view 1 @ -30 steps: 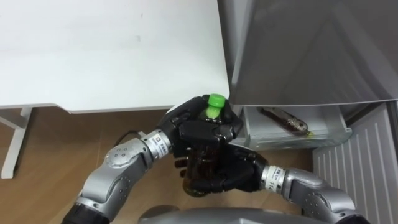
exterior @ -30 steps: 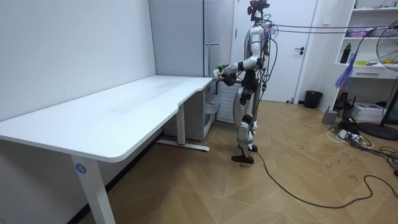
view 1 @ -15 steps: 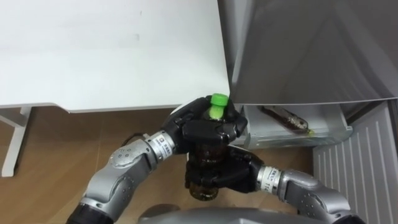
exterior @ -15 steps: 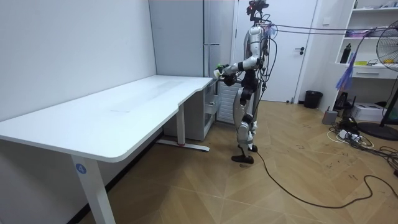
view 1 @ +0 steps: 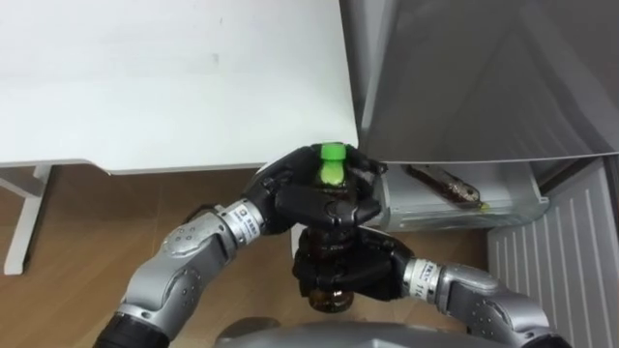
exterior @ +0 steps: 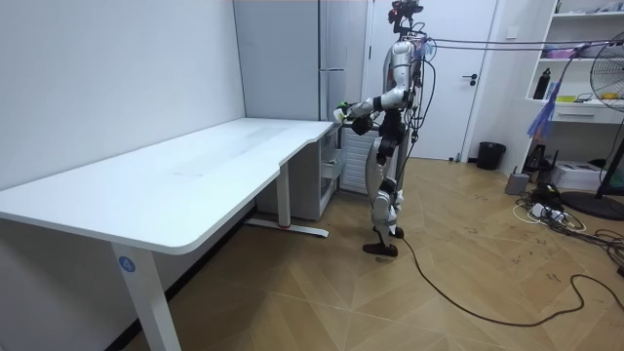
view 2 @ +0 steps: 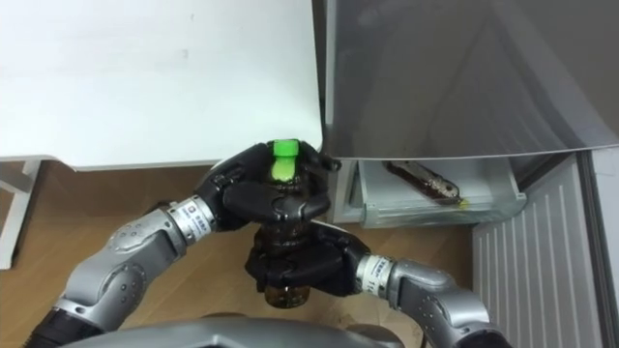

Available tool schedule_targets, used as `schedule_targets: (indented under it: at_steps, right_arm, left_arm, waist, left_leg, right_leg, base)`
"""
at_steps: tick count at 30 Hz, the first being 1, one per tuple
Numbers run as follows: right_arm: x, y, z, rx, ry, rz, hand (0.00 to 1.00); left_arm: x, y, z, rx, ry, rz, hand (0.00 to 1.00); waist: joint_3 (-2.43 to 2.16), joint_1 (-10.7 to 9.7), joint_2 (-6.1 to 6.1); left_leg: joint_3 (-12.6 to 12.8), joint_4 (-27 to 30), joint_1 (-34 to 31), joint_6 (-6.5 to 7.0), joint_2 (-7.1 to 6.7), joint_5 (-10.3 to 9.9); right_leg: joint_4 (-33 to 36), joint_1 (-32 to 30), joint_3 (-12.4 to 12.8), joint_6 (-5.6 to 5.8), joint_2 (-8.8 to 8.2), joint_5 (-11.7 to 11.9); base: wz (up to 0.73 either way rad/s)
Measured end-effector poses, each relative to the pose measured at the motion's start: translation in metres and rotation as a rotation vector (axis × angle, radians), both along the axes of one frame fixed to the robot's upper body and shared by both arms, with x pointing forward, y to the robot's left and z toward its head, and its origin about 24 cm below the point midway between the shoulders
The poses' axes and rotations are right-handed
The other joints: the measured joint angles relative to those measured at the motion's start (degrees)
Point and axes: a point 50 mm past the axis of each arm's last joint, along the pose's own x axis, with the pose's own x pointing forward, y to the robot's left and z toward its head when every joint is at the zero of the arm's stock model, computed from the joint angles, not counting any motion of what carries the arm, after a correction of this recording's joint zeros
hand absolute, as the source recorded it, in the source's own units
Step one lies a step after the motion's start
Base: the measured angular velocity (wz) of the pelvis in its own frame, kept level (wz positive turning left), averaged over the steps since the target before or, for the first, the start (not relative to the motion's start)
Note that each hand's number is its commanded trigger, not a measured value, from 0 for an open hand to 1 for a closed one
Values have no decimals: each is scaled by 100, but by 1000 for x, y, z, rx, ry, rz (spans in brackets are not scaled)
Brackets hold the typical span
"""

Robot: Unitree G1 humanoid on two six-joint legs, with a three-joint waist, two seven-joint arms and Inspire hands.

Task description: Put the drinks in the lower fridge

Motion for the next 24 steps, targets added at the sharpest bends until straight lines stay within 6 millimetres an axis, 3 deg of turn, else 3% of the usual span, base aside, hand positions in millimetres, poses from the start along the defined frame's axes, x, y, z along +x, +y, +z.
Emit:
schedule_targets:
  at_steps: [17,24]
  right_arm:
    - [-7,-10,-4,-34,29,6,100]
    - [-9,-11,-5,-18,40,18,100]
  left_arm:
    - [13,4,31,-51,-140,49,0]
    - [15,3,38,-58,-171,57,0]
  waist:
    - [9,28,4]
    - [-39,41,-72]
  left_leg:
    - [-1,18,4,1,2,-2]
    - [1,59,18,1,0,-1]
  right_leg:
    - [7,31,-15,0,-5,-1]
    - [8,24,-11,0,-10,0]
  base:
    - [0]
    - [0]
